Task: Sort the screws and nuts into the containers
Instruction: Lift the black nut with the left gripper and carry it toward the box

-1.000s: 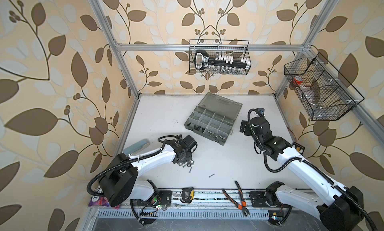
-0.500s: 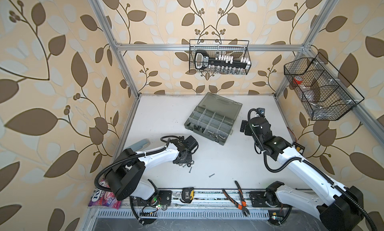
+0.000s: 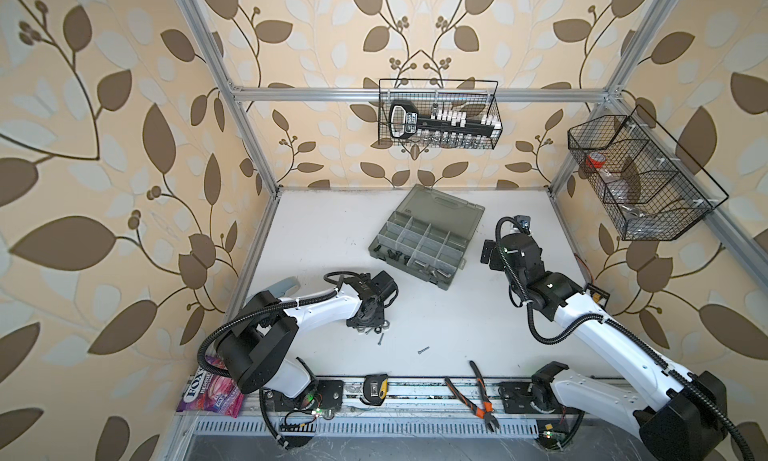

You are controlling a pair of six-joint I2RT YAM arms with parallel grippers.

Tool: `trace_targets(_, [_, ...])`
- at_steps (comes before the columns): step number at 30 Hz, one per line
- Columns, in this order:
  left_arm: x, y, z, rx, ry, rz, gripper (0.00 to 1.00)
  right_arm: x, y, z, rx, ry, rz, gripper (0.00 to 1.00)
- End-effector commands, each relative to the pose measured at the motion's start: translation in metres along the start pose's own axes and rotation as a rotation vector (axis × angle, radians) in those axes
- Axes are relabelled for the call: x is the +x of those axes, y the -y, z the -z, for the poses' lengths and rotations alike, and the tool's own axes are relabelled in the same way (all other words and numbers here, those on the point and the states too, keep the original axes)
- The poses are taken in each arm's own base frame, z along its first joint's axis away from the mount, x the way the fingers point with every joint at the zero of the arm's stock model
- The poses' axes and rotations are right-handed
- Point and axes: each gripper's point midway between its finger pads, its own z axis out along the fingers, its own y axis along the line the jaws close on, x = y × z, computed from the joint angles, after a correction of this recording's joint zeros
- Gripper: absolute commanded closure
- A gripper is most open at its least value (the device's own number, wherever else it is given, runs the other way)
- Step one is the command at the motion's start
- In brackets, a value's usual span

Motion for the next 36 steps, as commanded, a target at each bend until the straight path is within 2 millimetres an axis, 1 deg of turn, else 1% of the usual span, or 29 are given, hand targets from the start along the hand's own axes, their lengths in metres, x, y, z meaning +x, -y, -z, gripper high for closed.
trace_targets(1, [0.005, 0.002, -0.002, -0.002, -0.024, -0.022, 0.65, 0.000, 0.006, 0.000, 0.029, 0.003, -0.008, 0.00])
trace_targets(5, [0.008, 0.004, -0.004, 0.009, -0.039, -0.025, 0.65, 0.000, 0.006, 0.000, 0.032, 0.002, -0.006, 0.00])
trace_targets(9, [0.014, -0.001, -0.009, -0.001, -0.058, -0.018, 0.65, 0.000, 0.007, 0.000, 0.038, 0.005, -0.006, 0.00])
trace_targets(14, [0.013, -0.006, -0.011, -0.027, -0.051, -0.008, 0.66, 0.000, 0.008, 0.000, 0.039, 0.005, -0.009, 0.00])
trace_targets(17, [0.014, -0.005, -0.012, -0.028, -0.055, -0.005, 0.71, -0.001, 0.008, 0.001, 0.041, 0.006, -0.008, 0.00])
trace_targets(19, [0.015, -0.005, -0.011, -0.024, -0.058, -0.003, 0.75, -0.001, 0.009, 0.001, 0.043, 0.006, -0.008, 0.00])
trace_targets(21, [0.014, -0.005, -0.008, -0.021, -0.051, -0.004, 0.79, 0.000, 0.010, 0.001, 0.047, 0.006, -0.012, 0.00])
trace_targets(28, [0.003, -0.006, 0.009, -0.023, -0.003, -0.003, 0.84, 0.001, 0.010, 0.001, 0.049, 0.002, -0.022, 0.00])
trace_targets(29, [-0.003, -0.003, 0.019, 0.005, 0.025, -0.001, 0.84, 0.000, 0.010, 0.002, 0.050, 0.002, -0.024, 0.00])
trace_targets(33, [-0.014, 0.006, 0.036, 0.046, 0.065, -0.021, 0.84, -0.001, 0.012, 0.002, 0.058, 0.005, -0.029, 0.00])
trace_targets(36, [-0.027, 0.017, 0.052, 0.087, 0.108, -0.044, 0.84, -0.002, 0.015, 0.003, 0.070, 0.009, -0.045, 0.00])
